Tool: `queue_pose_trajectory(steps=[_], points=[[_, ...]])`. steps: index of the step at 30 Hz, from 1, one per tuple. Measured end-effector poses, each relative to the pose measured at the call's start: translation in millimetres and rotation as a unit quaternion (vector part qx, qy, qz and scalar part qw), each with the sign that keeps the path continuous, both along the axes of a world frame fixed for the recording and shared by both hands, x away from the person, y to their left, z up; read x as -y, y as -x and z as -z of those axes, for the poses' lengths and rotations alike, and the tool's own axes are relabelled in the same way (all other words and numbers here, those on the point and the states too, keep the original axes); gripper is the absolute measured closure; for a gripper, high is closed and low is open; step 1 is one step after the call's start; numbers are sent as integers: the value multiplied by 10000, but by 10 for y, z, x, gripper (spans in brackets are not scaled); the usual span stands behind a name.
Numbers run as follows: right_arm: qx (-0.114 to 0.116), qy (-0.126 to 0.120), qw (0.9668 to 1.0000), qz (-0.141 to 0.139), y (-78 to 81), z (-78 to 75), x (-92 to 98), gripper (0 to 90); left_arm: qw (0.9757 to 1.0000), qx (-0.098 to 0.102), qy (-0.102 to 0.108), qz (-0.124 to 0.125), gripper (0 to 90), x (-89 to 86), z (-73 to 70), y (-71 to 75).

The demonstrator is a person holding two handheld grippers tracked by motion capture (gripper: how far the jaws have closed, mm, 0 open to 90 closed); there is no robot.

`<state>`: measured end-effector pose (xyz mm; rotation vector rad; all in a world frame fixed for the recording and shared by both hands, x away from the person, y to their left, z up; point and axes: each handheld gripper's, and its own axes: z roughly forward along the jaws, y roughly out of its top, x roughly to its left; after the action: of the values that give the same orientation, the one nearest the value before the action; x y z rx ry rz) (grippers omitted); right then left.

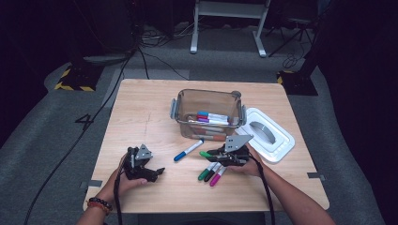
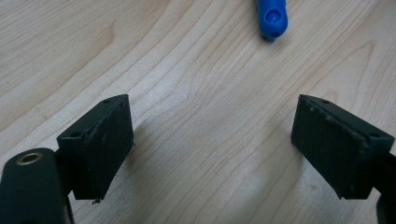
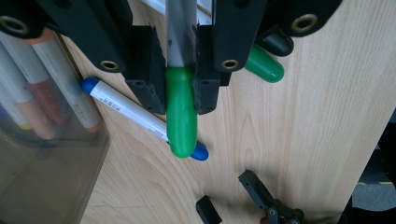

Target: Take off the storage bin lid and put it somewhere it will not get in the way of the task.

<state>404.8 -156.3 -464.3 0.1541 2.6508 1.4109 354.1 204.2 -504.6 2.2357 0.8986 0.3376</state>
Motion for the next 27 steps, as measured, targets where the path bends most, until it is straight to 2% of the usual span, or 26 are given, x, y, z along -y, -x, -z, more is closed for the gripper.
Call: queue_pose_trajectory(steps=[20,27], points=[[21,-2,10000,45,-11,-12,21,746,10000,4,1,-15,133,3,1,3],[91,-81,9999,102,-12,-100,48,746,10000,2,6,-17,133,4,1,3]])
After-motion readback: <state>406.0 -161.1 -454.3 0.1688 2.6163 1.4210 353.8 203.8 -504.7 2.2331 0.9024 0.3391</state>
